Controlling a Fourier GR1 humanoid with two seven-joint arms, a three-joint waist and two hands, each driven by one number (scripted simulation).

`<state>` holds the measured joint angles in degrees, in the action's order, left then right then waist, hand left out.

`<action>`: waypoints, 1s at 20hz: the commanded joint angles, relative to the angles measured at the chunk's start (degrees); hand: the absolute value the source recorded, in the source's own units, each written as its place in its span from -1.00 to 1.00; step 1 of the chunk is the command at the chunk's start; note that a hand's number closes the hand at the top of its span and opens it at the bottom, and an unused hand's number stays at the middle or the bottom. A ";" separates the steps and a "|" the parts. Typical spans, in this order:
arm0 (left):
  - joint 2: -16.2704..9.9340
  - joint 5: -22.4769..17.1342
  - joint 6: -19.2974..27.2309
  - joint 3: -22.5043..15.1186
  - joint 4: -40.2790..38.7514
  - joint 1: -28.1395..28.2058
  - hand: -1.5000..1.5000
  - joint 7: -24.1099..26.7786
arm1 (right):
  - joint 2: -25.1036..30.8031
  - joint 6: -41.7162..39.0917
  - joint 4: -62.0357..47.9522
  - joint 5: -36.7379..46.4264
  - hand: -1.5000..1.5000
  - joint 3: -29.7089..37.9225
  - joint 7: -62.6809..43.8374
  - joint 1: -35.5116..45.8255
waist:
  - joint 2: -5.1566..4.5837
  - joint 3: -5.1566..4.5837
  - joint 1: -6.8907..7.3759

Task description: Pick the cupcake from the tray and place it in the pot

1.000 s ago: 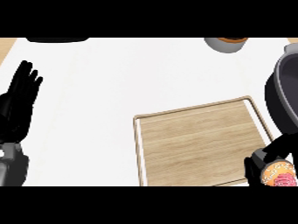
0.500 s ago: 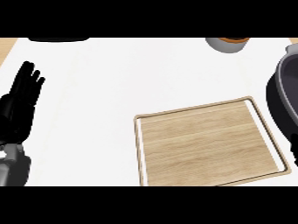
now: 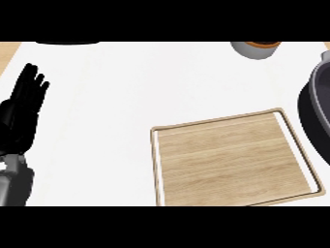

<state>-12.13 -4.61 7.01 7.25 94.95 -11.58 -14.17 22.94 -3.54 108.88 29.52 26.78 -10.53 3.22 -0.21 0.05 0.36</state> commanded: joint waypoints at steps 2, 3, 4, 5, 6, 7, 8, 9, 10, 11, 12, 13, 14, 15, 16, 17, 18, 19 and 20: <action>-0.91 -1.01 -1.64 0.63 -1.21 -1.48 0.00 0.81 | 5.25 8.61 -12.72 15.14 1.00 -0.59 5.17 2.69 | -0.54 0.01 1.38; 1.24 -0.21 -0.76 -1.09 0.25 0.80 0.00 1.68 | 6.82 9.55 -18.14 15.15 1.00 0.01 7.59 4.56 | -0.40 0.04 1.58; 0.15 0.45 -0.52 -0.19 -0.37 0.82 0.00 1.34 | 5.09 11.29 -18.77 17.31 1.00 -1.64 7.57 3.46 | -0.16 0.01 0.82; 0.79 0.02 -0.18 -0.83 -0.12 -1.10 0.00 -0.57 | 6.97 12.76 -26.71 15.42 1.00 0.45 10.94 6.91 | -0.21 0.05 0.88; 1.02 0.65 -0.31 -1.53 0.53 0.25 0.00 -0.10 | 8.16 13.96 -31.63 15.92 1.00 0.31 12.93 9.14 | -0.23 0.06 1.18; 3.33 2.83 1.59 -3.36 -0.16 1.02 0.00 1.45 | 7.23 15.53 -34.21 16.42 1.00 -0.98 13.71 11.01 | -0.11 0.02 0.72; 2.88 2.95 2.41 -2.18 -3.93 -3.69 0.00 1.58 | 7.33 17.71 -39.95 16.84 1.00 -1.47 16.03 14.04 | -0.41 0.06 0.95; -0.46 -0.46 -0.75 0.21 0.20 -2.28 0.00 -2.93 | 7.82 17.69 -41.46 16.95 1.00 -1.53 17.51 13.24 | -0.05 0.03 0.66; 0.88 0.02 -1.00 -0.46 1.07 1.87 0.00 1.20 | 9.02 17.30 -45.88 15.45 1.00 -0.05 18.77 14.44 | -0.03 0.02 0.74; 0.42 -1.87 -2.43 0.44 1.01 2.35 0.00 0.49 | 10.89 16.48 -49.29 15.86 1.00 -0.14 18.62 17.40 | -0.05 0.01 0.88; 1.54 1.93 1.22 -1.10 -1.22 -2.40 0.00 -0.04 | 12.13 13.54 -51.84 11.40 1.00 1.72 20.90 19.11 | -0.08 0.03 0.44; 1.63 1.43 0.20 -1.32 -0.78 -0.56 0.00 1.21 | 7.56 17.66 -55.73 12.18 1.00 0.84 21.93 18.81 | -0.30 0.09 1.15; -0.18 -0.64 -0.91 0.89 -1.33 -2.12 0.00 -1.29 | 8.35 14.22 -55.03 11.67 1.00 0.95 18.13 19.63 | -0.08 0.02 0.60; -0.09 0.02 -1.00 0.48 -0.83 -1.41 0.00 0.37 | 6.44 16.94 -58.25 13.18 -1.00 0.38 19.19 18.14 | -0.17 0.05 0.79; 2.00 0.96 -0.27 -0.51 -3.39 -0.02 0.00 3.22 | 9.54 11.55 -59.94 10.90 -1.00 1.26 17.49 22.23 | -0.17 0.01 0.66; 0.95 0.67 -0.25 -0.36 -2.56 -2.46 0.00 -0.07 | 9.33 11.61 -64.31 9.47 -1.00 1.93 20.69 23.64 | -0.29 0.08 1.00; 1.19 0.43 -0.67 -0.91 -0.16 -0.57 0.00 -0.36 | 9.24 11.73 -66.67 7.97 -1.00 2.44 24.89 24.04 | -0.21 0.10 1.16; 1.10 0.45 -1.30 -0.97 0.70 1.97 0.00 0.53 | 9.67 9.34 -67.72 6.70 -1.00 2.91 25.22 24.38 | -0.13 0.08 1.18; 0.28 -0.66 -1.86 0.11 -0.44 -0.57 0.00 -0.12 | 8.78 9.11 -69.33 5.41 -1.00 3.26 29.25 23.23 | -0.19 0.10 0.87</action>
<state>-11.26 -4.36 6.13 6.83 94.22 -11.96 -13.85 31.86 8.24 47.32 38.64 28.73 12.29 24.77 -0.39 0.11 1.30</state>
